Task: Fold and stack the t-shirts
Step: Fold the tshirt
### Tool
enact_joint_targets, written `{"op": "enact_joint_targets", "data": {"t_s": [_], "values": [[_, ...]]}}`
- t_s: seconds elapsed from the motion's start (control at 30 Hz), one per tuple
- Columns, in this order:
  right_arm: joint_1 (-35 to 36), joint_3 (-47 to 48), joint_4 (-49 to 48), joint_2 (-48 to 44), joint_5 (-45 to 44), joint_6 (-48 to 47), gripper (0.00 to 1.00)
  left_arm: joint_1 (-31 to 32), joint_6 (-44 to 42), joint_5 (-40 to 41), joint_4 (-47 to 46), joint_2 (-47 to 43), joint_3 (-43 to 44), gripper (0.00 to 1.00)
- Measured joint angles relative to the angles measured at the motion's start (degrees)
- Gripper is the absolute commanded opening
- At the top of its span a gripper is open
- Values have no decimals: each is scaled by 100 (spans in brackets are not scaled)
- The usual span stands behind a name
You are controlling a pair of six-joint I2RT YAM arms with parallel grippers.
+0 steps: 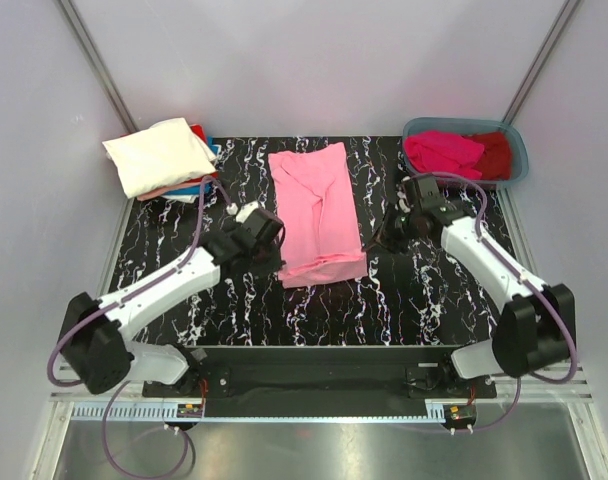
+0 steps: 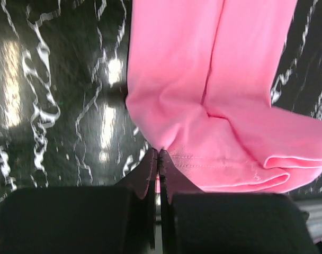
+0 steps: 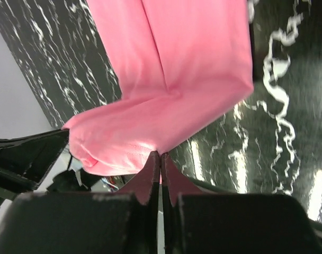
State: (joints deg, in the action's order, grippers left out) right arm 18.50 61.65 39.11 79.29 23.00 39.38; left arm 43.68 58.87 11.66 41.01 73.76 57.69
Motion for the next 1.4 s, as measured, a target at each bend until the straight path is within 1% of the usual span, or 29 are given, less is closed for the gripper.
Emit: {"op": "enact_joint_targets", "data": {"t_s": [0.17, 0.3, 0.47, 0.63, 0.73, 0.93, 1.4], "values": [[-133, 979, 140, 870, -125, -219, 0, -597, -542, -243, -15, 763, 638, 0], [-260, 1659, 190, 1552, -197, -402, 0, -920, -933, -372, -7, 1438, 1281, 0], [-413, 2354, 297, 2428, -238, -647, 0, -1119, -1290, -455, 0, 2247, 1967, 0], [-525, 2771, 426, 3032, -205, -776, 0, -1276, -1473, -632, 11, 2791, 2218, 0], [-570, 3012, 479, 3307, -94, -811, 0, -1375, -1532, -710, 0, 3001, 2286, 0], [-592, 3320, 503, 3744, 63, -852, 0, -1510, -1602, -793, -11, 3152, 2302, 0], [-688, 4247, 632, 4562, 317, -872, 0, -1757, -1858, -890, -35, 3786, 2804, 0]]}}
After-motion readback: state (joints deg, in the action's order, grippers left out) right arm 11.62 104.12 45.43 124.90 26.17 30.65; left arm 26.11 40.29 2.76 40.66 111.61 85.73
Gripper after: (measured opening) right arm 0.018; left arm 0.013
